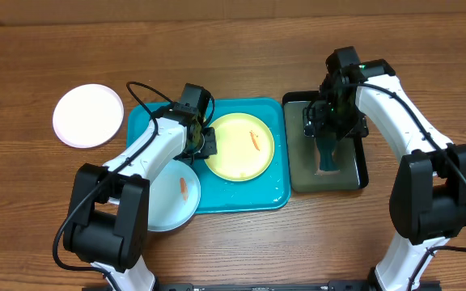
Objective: Clean dirty plates on tray and stack at the side
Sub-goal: 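Grasp the green sponge with the right gripper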
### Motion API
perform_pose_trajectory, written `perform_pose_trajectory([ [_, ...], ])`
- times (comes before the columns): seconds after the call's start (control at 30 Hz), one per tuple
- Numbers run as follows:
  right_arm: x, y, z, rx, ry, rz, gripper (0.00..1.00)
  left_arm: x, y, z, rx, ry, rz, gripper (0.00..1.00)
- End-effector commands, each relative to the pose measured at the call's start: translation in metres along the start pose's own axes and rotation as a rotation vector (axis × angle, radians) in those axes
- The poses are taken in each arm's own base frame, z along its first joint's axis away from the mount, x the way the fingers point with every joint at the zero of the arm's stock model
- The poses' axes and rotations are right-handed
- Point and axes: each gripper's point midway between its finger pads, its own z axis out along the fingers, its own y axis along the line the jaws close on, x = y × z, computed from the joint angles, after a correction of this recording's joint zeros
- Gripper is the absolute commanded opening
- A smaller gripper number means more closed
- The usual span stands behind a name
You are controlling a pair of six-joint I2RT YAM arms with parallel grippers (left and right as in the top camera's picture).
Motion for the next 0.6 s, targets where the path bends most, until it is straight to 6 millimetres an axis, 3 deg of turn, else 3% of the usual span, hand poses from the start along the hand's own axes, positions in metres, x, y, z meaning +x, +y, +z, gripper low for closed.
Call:
perform_pose_trajectory([
  [0.0,0.0,-0.001,-0.004,0.007,-0.012,0.002,1.0,0.001,-0.002,-0.003,0.019,-0.011,-0.013,0.13],
  [0.17,0.008,-0.003,0.0,0.012,0.015,0.005,1.0,0.001,-0.003,-0.003,0.02,-0.013,-0.013,0.1],
  [0.3,0.021,-0.006,0.016,0.018,0.054,0.009,0.83,0.001,-0.002,-0.003,0.02,-0.012,-0.013,0.1],
  [0.47,0.033,-0.01,0.037,0.022,0.078,0.038,0.77,0.001,-0.003,-0.003,0.02,-0.013,-0.013,0.11],
  [0.57,0.036,-0.008,0.043,0.003,0.08,0.038,0.63,0.001,-0.002,-0.003,0.02,-0.013,-0.013,0.11],
])
